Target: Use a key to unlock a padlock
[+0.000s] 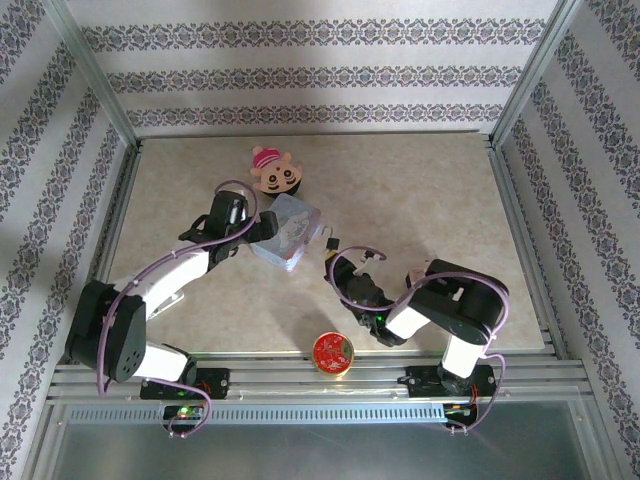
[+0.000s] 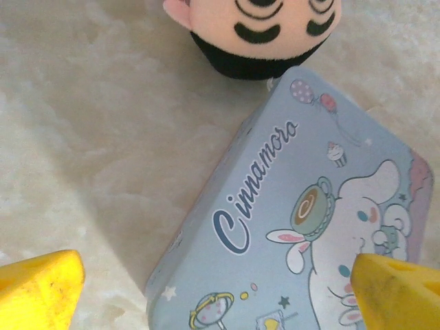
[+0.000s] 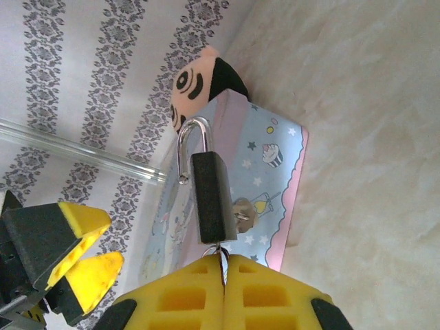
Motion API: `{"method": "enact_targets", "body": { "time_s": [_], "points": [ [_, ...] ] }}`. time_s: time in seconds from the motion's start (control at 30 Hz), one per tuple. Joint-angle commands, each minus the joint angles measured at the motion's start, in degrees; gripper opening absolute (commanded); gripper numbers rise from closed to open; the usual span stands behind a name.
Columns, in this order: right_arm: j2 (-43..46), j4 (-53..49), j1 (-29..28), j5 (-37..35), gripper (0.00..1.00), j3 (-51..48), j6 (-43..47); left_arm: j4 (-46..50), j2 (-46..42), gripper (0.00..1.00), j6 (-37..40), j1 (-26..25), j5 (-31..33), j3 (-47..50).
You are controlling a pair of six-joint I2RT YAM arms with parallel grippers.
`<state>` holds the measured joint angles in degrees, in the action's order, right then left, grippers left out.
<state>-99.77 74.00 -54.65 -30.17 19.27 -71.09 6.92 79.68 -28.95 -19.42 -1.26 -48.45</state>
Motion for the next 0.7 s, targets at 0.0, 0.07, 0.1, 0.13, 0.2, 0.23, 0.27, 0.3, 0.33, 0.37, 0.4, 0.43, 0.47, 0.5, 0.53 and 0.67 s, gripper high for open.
{"method": "enact_targets", "body": {
  "time_s": [0.0,0.07,0.1,0.13,0.2,0.23,0.27,0.3,0.33,0.37,0.4,0.43,0.47,0.5,0.53,0.67],
  "points": [
    [4.22,-4.06,2.25,3.02,0.01,-2.22,3.21,5.8,-4.16,0.99,-2.22,0.23,1.56,-1.74],
    [7.56,-7.91,3.59,4.79,0.01,-3.31,3.86,6.91,-6.92,0.99,-3.44,0.22,1.52,-1.01],
    [9.28,-10.25,4.4,6.2,0.01,-3.64,4.21,7.13,-8.19,0.99,-4.31,0.24,1.52,-0.49],
    [11.53,-13.71,5.25,7.61,0.01,-3.71,4.81,7.31,-9.61,0.99,-5.5,0.26,1.22,0.2],
    [16.24,-22.77,7.35,11.19,0.01,-2.95,6.07,7.23,-12.09,0.99,-8.04,0.22,-0.13,1.99],
    [19.13,-29.27,8.49,12.78,0.01,-1.78,6.77,7.06,-13.22,1.0,-9.9,0.18,-1.14,2.99],
    [21.96,-37.59,9.25,13.58,0.01,-0.14,8.17,6.99,-14.26,0.99,-11.83,0.25,-2.49,4.02],
    [24.86,-44.39,9.53,13.61,0.01,2.36,9.66,6.69,-15.09,0.97,-13.59,0.23,-3.78,5.03],
    [27.75,-51.66,9.65,12.96,0.01,4.31,11.97,6.09,-15.99,0.95,-15.39,0.11,-5.45,6.27],
    [30.54,-57.28,9.73,12.09,0.0,5.75,14.12,5.1,-16.83,0.93,-17.54,-0.15,-6.96,7.64],
    [32.7,-60.97,9.89,11.37,0.0,6.58,15.59,4.07,-17.41,0.91,-19.34,-0.43,-7.98,8.87],
    [35.06,-64.33,10.27,10.82,0.0,7.14,17.07,2.95,-17.9,0.9,-21.19,-0.84,-8.84,10.13],
    [37.33,-66.82,11.03,10.81,0.01,7.33,18.04,1.95,-18.28,0.9,-22.8,-1.49,-9.27,11.16],
    [39.06,-68.54,11.94,11.35,0.01,7.23,18.53,1.16,-18.38,0.9,-23.94,-2.07,-9.3,11.83],
    [40.92,-70.12,13.19,12.51,0.01,6.94,18.79,0.24,-18.36,0.9,-25.05,-2.74,-9.38,12.48],
    [45.88,-73.66,17.93,18.48,0.01,5.37,20.04,-2.35,-18.44,0.91,-27.53,-4.3,-9.09,14.24]
  ]
}}
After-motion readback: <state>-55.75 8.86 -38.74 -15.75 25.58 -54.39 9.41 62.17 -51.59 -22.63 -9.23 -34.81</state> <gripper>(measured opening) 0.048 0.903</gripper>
